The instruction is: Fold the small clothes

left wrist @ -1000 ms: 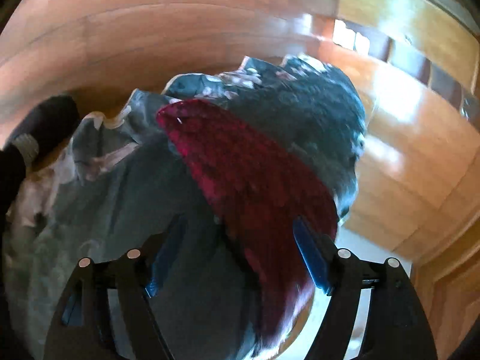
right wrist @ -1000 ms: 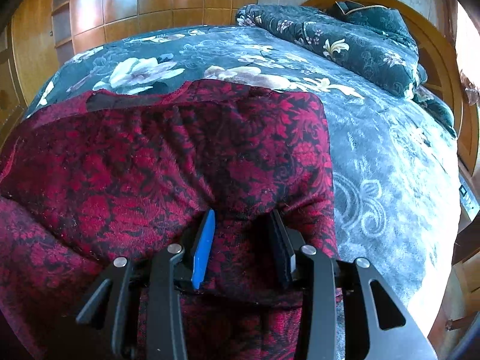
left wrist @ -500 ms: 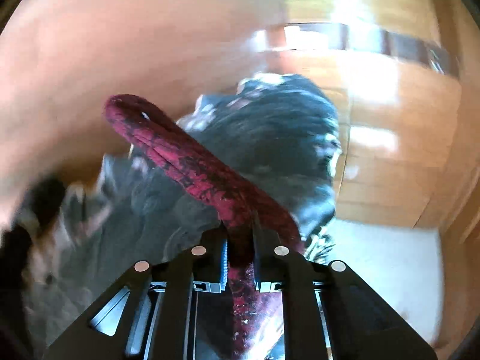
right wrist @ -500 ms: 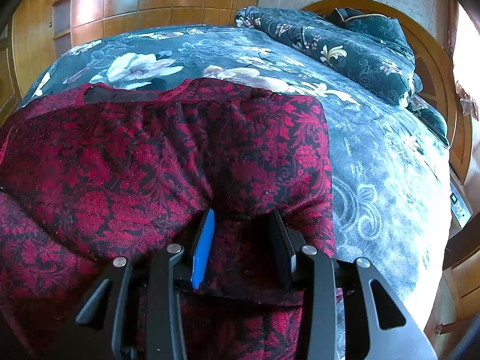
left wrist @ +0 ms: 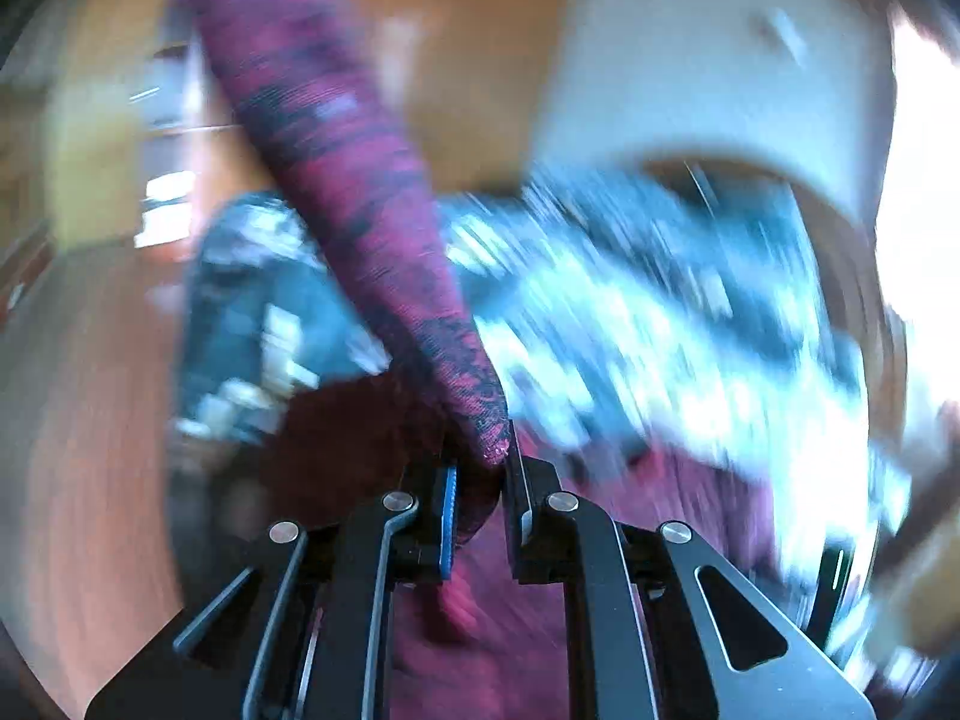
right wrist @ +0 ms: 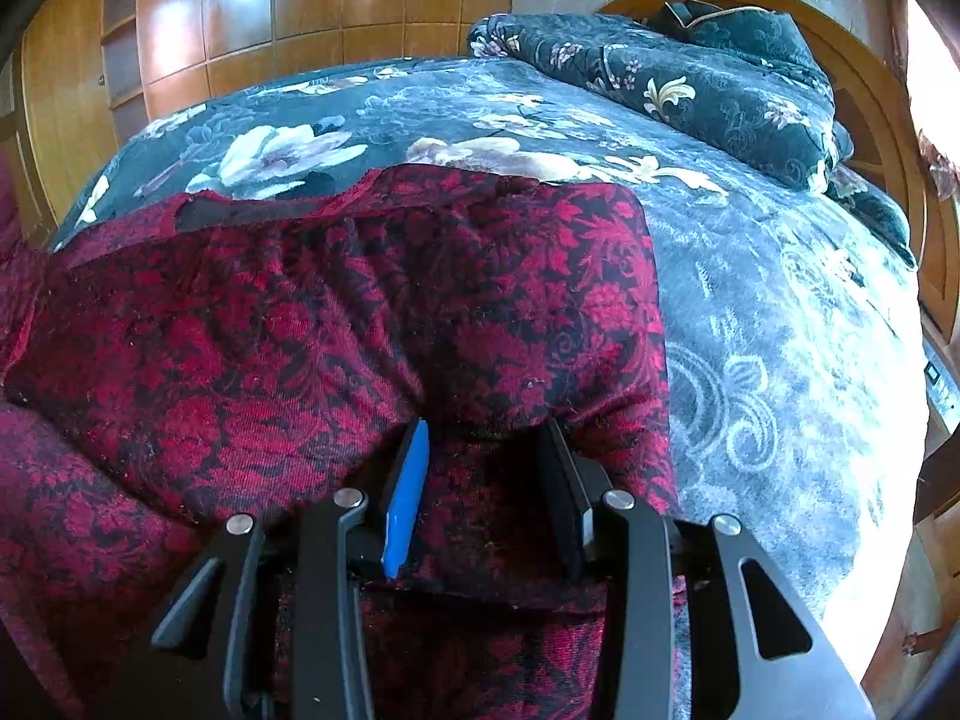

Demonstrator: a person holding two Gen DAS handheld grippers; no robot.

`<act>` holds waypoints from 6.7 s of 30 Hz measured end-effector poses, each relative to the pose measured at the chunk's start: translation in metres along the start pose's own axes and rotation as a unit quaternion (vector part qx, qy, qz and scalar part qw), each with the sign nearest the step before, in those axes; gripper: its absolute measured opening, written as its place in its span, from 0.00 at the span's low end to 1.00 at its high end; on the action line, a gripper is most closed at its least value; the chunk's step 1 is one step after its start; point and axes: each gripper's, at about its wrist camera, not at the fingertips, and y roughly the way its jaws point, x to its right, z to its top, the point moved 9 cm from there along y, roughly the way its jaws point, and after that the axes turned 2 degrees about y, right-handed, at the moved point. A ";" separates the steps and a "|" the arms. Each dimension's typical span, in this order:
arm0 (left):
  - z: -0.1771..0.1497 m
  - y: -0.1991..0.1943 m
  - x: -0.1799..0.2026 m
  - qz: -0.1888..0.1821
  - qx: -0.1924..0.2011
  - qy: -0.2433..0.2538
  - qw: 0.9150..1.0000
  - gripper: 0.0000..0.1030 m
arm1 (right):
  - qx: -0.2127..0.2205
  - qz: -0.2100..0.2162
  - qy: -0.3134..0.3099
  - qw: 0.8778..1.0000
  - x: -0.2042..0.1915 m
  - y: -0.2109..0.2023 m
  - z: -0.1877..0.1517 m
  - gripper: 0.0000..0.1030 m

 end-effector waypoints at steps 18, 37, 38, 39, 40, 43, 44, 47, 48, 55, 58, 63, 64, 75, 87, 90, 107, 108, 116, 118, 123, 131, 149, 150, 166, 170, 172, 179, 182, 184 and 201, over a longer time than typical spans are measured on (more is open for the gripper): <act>-0.149 0.013 0.013 0.053 -0.137 -0.122 0.982 0.71 | 0.005 0.084 0.054 0.995 0.006 -0.005 0.002 0.47; -0.163 0.019 0.013 0.024 -0.127 -0.128 0.983 0.84 | -0.050 0.257 0.153 0.953 -0.028 -0.080 0.007 0.54; -0.163 0.019 0.013 0.024 -0.127 -0.127 0.983 0.85 | -0.057 0.254 0.154 0.953 -0.033 -0.076 0.007 0.54; -0.163 0.019 0.014 0.023 -0.127 -0.126 0.984 0.85 | -0.066 0.249 0.156 0.954 -0.037 -0.070 0.006 0.54; -0.163 0.020 0.015 0.022 -0.127 -0.126 0.984 0.86 | -0.079 0.246 0.160 0.953 -0.041 -0.062 0.004 0.54; -0.163 0.021 0.016 0.021 -0.127 -0.124 0.984 0.87 | -0.096 0.238 0.165 0.952 -0.049 -0.047 0.000 0.54; -0.163 0.021 0.017 0.021 -0.127 -0.124 0.984 0.88 | -0.096 0.235 0.162 0.954 -0.050 -0.045 0.000 0.51; -0.162 0.021 0.019 0.017 -0.127 -0.124 0.984 0.89 | -0.095 0.220 0.138 0.961 -0.053 -0.045 0.003 0.29; -0.162 0.021 0.019 0.016 -0.126 -0.124 0.984 0.89 | -0.093 0.219 0.126 0.963 -0.054 -0.048 0.005 0.21; -0.162 0.022 0.019 0.017 -0.126 -0.124 0.984 0.90 | -0.009 0.188 0.077 0.979 -0.040 -0.088 0.049 0.09; -0.163 0.022 0.020 0.017 -0.127 -0.124 0.984 0.90 | 0.007 0.167 0.086 0.982 -0.022 -0.088 0.064 0.08; -0.150 0.010 0.015 -0.013 -0.132 -0.153 0.979 0.90 | -0.038 0.147 0.120 0.981 0.001 -0.052 0.053 0.09; -0.146 0.006 0.011 -0.022 -0.125 -0.166 0.978 0.90 | -0.045 0.146 0.125 0.980 0.004 -0.047 0.049 0.08; -0.103 0.021 -0.082 -0.130 -0.082 -0.428 0.891 0.45 | -0.057 0.146 0.138 0.978 0.007 -0.034 0.037 0.09; -0.121 0.034 -0.063 -0.049 -0.126 -0.353 0.926 0.20 | -0.012 0.113 0.124 0.986 0.025 -0.053 0.056 0.07; -0.115 0.020 -0.068 -0.052 -0.125 -0.344 0.929 0.29 | -0.060 0.107 0.132 0.984 0.028 -0.026 0.036 0.07; -0.035 0.084 -0.115 -0.120 -0.115 -0.368 0.915 0.79 | -0.062 0.133 0.136 0.980 0.031 -0.029 0.027 0.17; -0.035 0.091 -0.114 -0.129 -0.116 -0.373 0.911 0.79 | -0.063 0.134 0.135 0.980 0.032 -0.028 0.027 0.18; -0.026 0.088 -0.092 -0.123 -0.092 -0.313 0.937 0.21 | -0.066 0.141 0.136 0.978 0.033 -0.018 0.022 0.20; -0.024 0.078 -0.088 -0.079 -0.077 -0.271 0.956 0.20 | -0.060 0.135 0.134 0.980 0.034 -0.020 0.024 0.12; -0.053 0.110 -0.085 0.094 -0.148 -0.149 0.973 0.26 | -0.006 0.108 0.091 0.990 0.033 -0.049 0.040 0.04; -0.041 0.069 -0.096 0.175 -0.100 -0.142 0.969 0.53 | -0.052 0.070 0.081 0.993 0.035 -0.012 0.016 0.08; -0.060 0.114 -0.035 0.081 -0.127 -0.054 0.987 0.54 | -0.048 0.101 0.071 0.991 0.005 -0.010 0.049 0.37; -0.063 0.116 -0.035 0.084 -0.125 -0.046 0.988 0.54 | -0.050 0.100 0.070 0.991 0.005 -0.003 0.046 0.38; -0.054 0.049 -0.009 0.098 -0.076 -0.044 0.991 0.54 | 0.009 0.082 0.032 0.996 0.000 0.012 0.035 0.39; -0.059 0.014 0.001 0.098 -0.060 -0.036 0.993 0.56 | 0.003 0.078 0.032 0.996 -0.001 0.004 0.037 0.45; -0.063 -0.004 0.005 0.095 -0.054 -0.042 0.993 0.59 | -0.006 0.086 0.031 0.996 -0.005 -0.004 0.037 0.60; -0.085 -0.044 0.009 0.090 -0.055 -0.049 0.993 0.64 | -0.018 0.096 0.038 0.995 -0.008 -0.042 0.023 0.79; -0.099 -0.059 0.009 0.091 -0.060 -0.055 0.993 0.65 | -0.036 0.094 0.039 0.994 -0.004 -0.053 0.007 0.83; -0.110 -0.064 0.007 0.089 -0.069 -0.063 0.992 0.65 | -0.053 0.097 0.043 0.993 -0.001 -0.060 -0.008 0.83; -0.243 -0.134 -0.020 -0.015 -0.168 -0.162 0.972 0.70 | -0.153 0.140 0.083 0.975 0.045 -0.134 -0.143 0.85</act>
